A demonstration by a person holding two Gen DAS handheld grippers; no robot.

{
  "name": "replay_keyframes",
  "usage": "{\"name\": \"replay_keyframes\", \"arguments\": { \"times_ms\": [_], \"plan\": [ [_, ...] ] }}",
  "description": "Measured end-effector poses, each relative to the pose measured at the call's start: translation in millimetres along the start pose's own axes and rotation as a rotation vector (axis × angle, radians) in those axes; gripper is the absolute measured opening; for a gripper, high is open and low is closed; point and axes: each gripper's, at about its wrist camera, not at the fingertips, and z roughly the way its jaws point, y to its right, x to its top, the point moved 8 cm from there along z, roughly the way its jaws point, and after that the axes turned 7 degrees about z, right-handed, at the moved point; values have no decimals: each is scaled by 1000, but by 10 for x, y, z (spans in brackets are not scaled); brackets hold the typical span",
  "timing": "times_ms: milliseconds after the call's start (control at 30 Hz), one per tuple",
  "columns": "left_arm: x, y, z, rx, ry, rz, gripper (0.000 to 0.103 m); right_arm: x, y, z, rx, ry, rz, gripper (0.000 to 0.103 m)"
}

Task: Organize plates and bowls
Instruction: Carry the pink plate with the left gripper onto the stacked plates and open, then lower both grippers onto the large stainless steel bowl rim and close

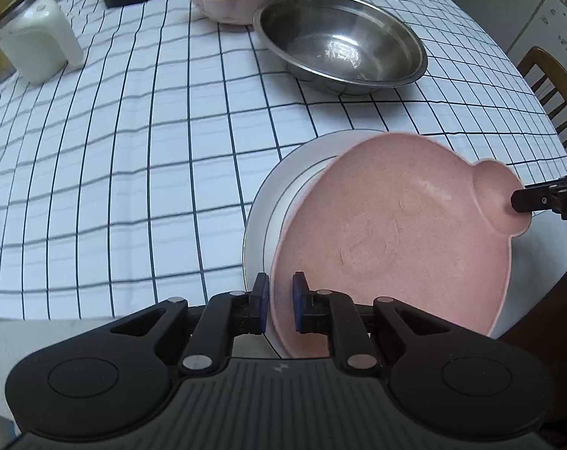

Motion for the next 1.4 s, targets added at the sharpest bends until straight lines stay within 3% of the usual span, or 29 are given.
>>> {"name": "replay_keyframes", "arguments": {
  "times_ms": [300, 367, 633, 1100, 1200, 1400],
  "plan": [
    [46, 26, -9, -3, 35, 29, 12, -32, -32, -8, 18, -1, 6, 23],
    [67, 31, -47, -3, 49, 38, 12, -37, -25, -42, 28, 2, 9, 32],
    [242, 102, -214, -12, 109, 40, 12, 84, -60, -240, 58, 66, 1, 40],
    [920, 290, -527, -26, 267, 39, 15, 548, -154, -562, 88, 201, -26, 56],
    [1105, 307, -590, -20, 306, 27, 23, 693, -148, -619, 97, 240, -26, 62],
    [1447, 291, -642, 5, 374, -3, 49, 986, -142, -711, 108, 318, -40, 68]
  ]
}}
